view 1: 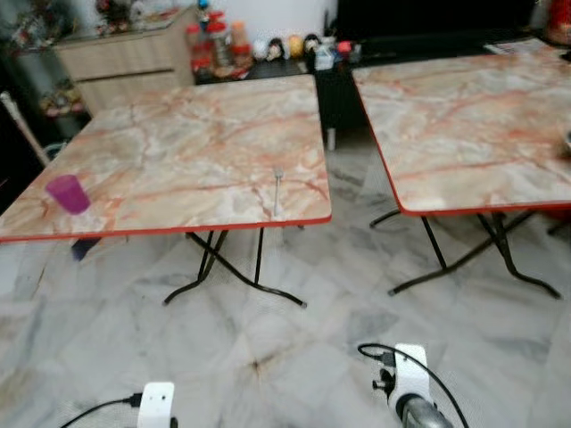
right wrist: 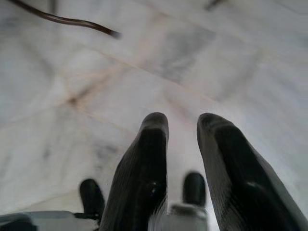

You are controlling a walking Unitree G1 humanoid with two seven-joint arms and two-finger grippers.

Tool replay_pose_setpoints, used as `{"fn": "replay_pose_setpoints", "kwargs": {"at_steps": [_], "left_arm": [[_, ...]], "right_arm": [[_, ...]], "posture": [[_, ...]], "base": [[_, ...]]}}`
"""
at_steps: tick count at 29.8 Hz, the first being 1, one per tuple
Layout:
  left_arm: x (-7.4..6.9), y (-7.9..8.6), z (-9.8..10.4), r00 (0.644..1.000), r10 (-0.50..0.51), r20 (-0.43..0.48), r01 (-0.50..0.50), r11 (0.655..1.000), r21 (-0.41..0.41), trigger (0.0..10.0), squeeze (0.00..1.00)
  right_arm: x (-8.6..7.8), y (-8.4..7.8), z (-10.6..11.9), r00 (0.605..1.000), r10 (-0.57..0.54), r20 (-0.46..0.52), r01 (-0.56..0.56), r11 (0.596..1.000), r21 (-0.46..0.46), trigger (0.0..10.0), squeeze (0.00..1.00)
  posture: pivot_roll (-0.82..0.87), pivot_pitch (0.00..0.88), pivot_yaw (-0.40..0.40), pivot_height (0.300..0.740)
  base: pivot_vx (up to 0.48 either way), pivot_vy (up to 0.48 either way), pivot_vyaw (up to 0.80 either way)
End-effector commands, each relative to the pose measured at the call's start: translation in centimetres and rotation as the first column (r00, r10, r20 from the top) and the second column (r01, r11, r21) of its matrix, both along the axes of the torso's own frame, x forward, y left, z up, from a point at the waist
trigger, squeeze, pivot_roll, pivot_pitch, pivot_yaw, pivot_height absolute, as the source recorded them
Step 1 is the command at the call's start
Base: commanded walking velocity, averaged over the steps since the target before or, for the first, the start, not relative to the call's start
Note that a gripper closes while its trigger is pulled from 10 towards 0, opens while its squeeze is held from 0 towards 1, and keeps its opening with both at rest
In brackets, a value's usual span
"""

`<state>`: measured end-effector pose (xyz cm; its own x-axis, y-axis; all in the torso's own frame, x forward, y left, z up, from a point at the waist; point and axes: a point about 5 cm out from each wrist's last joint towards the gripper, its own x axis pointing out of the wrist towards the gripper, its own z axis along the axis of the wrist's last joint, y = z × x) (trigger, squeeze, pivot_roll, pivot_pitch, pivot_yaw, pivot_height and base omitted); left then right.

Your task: Setting the table

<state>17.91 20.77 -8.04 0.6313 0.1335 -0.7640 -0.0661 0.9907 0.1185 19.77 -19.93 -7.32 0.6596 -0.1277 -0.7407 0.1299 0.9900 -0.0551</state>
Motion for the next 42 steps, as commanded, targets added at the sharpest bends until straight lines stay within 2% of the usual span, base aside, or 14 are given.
{"fn": "replay_pose_setpoints", "kwargs": {"at_steps": [1,17,21,35,42], "left_arm": [[-0.3,0.4,-0.1,1.0,-0.002,-0.012,0.002,1.0,0.006,10.0,0.0],[-0.1,0.9,0.1,1.0,0.008,-0.009,-0.008,1.0,0.011,10.0,0.0],[-0.1,0.9,0.1,1.0,0.007,-0.007,-0.007,1.0,0.014,10.0,0.0],[0.2,0.3,0.1,1.0,-0.015,0.007,0.015,1.0,-0.002,10.0,0.0],[0.2,0.3,0.1,1.0,-0.016,0.006,0.016,1.0,0.005,10.0,0.0]], "right_arm": [[0.2,0.8,0.0,1.0,0.022,-0.005,-0.022,1.0,0.016,10.0,0.0],[-0.1,1.7,-0.3,1.0,0.013,-0.01,-0.013,0.999,0.045,10.0,0.0],[-0.3,1.7,-0.4,1.0,0.01,-0.016,-0.009,0.999,0.045,10.0,0.0],[0.5,2.0,0.0,1.0,0.024,0.019,-0.026,0.998,0.062,10.0,0.0],[0.5,2.0,0.0,0.999,0.036,0.019,-0.037,0.998,0.056,10.0,0.0]], "posture": [[-0.06,0.0,0.093,0.732],[-0.05,0.0,0.109,0.732],[-0.04,0.0,0.112,0.732],[-0.04,0.0,0.105,0.732],[-0.04,0.0,0.102,0.732]], "base": [[0.0,0.48,0.0],[0.0,0.48,0.0],[0.0,0.412,-0.67],[0.0,0.0,0.0],[0.311,0.0,0.0]]}}
